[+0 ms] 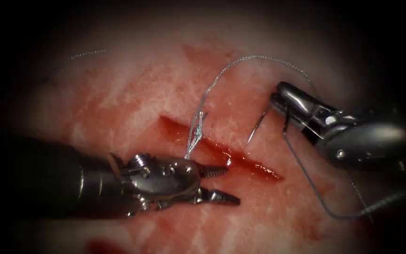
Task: Wound Closure
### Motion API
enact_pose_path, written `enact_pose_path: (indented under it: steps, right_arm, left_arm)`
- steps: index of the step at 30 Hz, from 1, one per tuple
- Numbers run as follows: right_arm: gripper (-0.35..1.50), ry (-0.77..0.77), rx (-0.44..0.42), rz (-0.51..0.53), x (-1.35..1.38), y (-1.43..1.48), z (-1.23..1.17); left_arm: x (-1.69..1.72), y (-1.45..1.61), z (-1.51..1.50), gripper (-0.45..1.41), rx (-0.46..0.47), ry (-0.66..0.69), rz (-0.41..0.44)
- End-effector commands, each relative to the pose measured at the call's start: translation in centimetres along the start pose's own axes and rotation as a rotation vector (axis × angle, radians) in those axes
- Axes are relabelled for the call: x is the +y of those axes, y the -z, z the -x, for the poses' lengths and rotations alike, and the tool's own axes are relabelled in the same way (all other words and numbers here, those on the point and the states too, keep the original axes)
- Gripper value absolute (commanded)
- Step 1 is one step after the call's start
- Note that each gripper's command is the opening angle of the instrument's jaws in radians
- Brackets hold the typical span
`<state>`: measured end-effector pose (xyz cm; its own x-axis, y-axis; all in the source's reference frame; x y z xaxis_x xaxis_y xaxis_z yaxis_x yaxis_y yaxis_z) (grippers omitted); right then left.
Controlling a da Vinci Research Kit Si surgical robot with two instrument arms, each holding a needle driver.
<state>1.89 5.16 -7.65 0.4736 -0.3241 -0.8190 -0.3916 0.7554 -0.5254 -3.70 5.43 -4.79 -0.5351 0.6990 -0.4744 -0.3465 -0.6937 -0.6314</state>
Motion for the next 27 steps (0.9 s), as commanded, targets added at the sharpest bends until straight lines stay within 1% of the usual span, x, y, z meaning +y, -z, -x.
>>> enact_pose_path:
  steps: [1, 2, 9, 14, 19, 24, 27]
  right_arm:
    - [-0.35, 0.011, 0.004, 0.0, -0.06, -0.06, -0.01]
    - [-0.35, 0.04, 0.006, 0.002, -0.06, -0.06, 0.0]
    - [-0.35, 0.096, -0.003, -0.003, -0.14, -0.12, 0.04]
    - [-0.35, 0.123, -0.015, -0.004, -0.22, -0.13, 0.23]
    - [-0.35, 0.134, -0.022, -0.005, -0.2, -0.1, 0.25]
    - [-0.35, 0.14, -0.026, -0.009, -0.28, -0.14, 0.25]
    - [-0.35, 0.144, -0.032, -0.008, -0.29, -0.15, 0.3]
  left_arm:
    - [0.04, -0.08, 0.04, 0.37, -0.001, 0.001, 0.002]
    - [0.04, -0.09, 0.04, 0.37, -0.001, 0.001, 0.001]
    - [0.05, -0.1, 0.05, 0.37, 0.0, 0.002, -0.004]
    - [0.09, -0.11, 0.06, 0.37, -0.006, -0.004, 0.013]
    - [0.1, -0.12, 0.06, 0.37, -0.01, -0.004, 0.015]
    - [0.1, -0.12, 0.06, 0.37, -0.01, -0.004, 0.018]
    - [0.1, -0.12, 0.06, 0.37, -0.01, -0.004, 0.018]
